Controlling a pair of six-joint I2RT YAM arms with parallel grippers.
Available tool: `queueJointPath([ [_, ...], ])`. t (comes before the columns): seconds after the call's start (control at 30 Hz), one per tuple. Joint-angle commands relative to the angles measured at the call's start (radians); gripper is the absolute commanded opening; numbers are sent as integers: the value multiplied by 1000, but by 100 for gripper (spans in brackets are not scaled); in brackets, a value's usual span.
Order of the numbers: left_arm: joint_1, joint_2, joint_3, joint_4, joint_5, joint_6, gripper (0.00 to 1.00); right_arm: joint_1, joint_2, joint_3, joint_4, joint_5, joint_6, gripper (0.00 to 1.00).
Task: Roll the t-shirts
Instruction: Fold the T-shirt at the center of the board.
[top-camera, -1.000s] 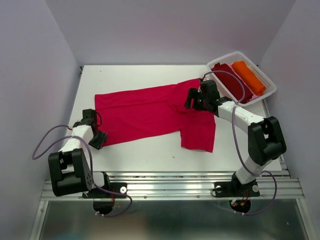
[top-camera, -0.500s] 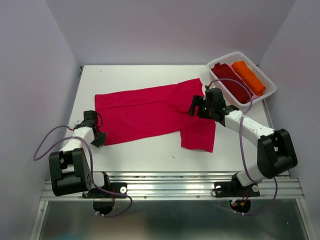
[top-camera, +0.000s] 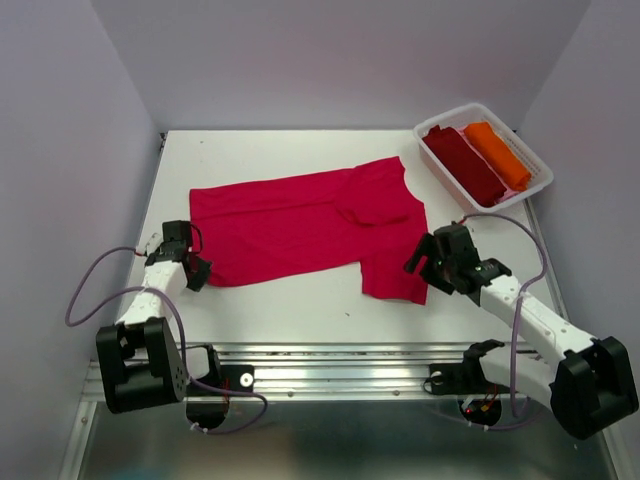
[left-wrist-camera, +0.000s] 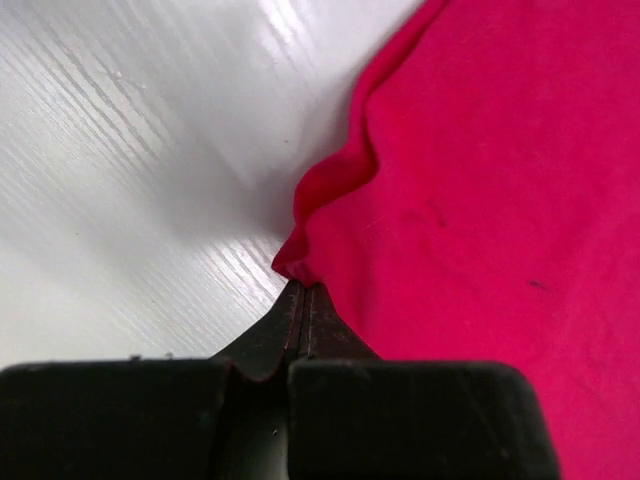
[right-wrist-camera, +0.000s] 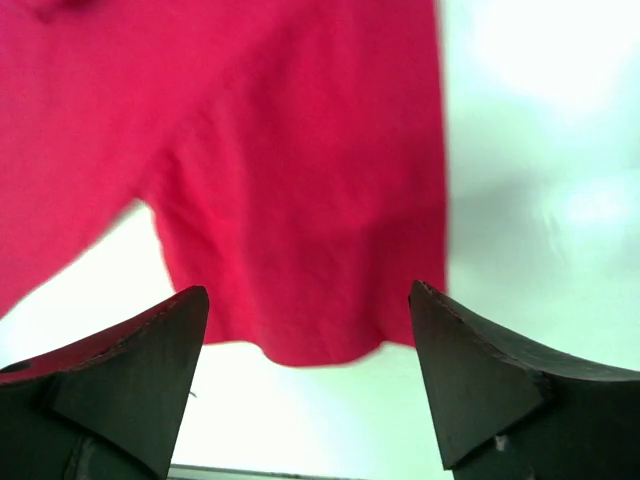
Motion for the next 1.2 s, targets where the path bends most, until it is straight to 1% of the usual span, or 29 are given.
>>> queueJointPath([
  [0.0, -5, -121, 4, -36, 25, 21, 0, -1, -61, -86, -74, -10, 177, 80],
  [0.13, -5, -132, -5, -25, 55, 27, 0, -1, -81, -84, -132, 63, 191, 80],
  [0.27, -3, -124, -8, -13, 69, 33, 0, -1, -20, -89, -120, 50, 199, 76],
  [0.3, -5, -126, -10, -10, 68, 33, 0, -1, -8, -110, -87, 41, 207, 71],
  [0.37, -5, -127, -14, -1, 66, 32, 0, -1, 18, -132, -39, 27, 234, 66],
  [0.4, -5, -127, -14, 1, 66, 32, 0, -1, 23, -141, -27, 28, 245, 61],
  [0.5, -5, -130, -14, 3, 68, 35, 0, -1, 11, -166, -5, 54, 257, 52],
  [0.53, -5, -130, -14, 6, 68, 38, 0, -1, 3, -173, 1, 71, 253, 47],
  [0.6, -5, -126, -16, 10, 59, 39, 0, -1, -1, -179, 15, 85, 247, 43],
  [0.77, -5, -124, -11, 6, 57, 43, 0, -1, 60, -204, 58, 78, 253, 42],
  [0.8, -5, -127, -10, 3, 56, 41, 0, -1, 66, -210, 67, 73, 256, 36],
  [0.87, -5, -130, -8, 1, 51, 41, 0, -1, 69, -230, 81, 68, 262, 28],
  [0.9, -5, -135, -10, 0, 49, 40, 0, -1, 66, -232, 82, 71, 262, 18],
  [1.0, -5, -135, -13, 7, 49, 41, 0, -1, 39, -216, 53, 96, 244, 1],
  [1.17, -6, -121, 0, 0, 56, 53, 0, -1, -76, -155, -45, 151, 188, 1],
])
